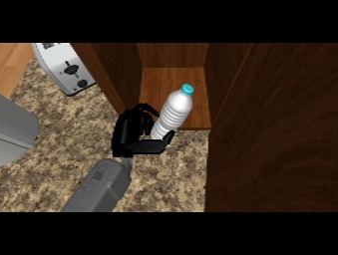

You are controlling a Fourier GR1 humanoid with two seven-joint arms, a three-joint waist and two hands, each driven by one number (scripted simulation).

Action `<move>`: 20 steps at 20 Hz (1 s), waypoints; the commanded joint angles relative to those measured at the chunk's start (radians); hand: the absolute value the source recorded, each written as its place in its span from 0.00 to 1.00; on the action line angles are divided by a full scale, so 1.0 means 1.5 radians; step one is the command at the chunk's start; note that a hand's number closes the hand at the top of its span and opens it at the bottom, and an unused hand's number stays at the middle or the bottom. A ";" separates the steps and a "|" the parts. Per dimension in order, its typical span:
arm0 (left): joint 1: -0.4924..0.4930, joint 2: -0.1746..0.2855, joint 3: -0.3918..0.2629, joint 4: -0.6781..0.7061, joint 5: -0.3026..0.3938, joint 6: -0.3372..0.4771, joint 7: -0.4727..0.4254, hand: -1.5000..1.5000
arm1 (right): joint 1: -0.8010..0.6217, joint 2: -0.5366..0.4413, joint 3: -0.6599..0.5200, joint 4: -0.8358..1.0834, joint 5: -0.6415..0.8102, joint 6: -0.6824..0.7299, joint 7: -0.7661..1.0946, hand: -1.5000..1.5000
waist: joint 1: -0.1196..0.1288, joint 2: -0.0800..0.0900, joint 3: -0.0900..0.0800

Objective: Pick up the bottled water, place it into the cabinet and close the cabinet

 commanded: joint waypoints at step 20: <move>-0.396 0.000 -0.056 0.352 0.047 0.222 0.091 1.00 | -0.030 -0.009 -0.070 -0.038 -0.083 0.029 0.014 0.00 | -0.032 0.014 0.000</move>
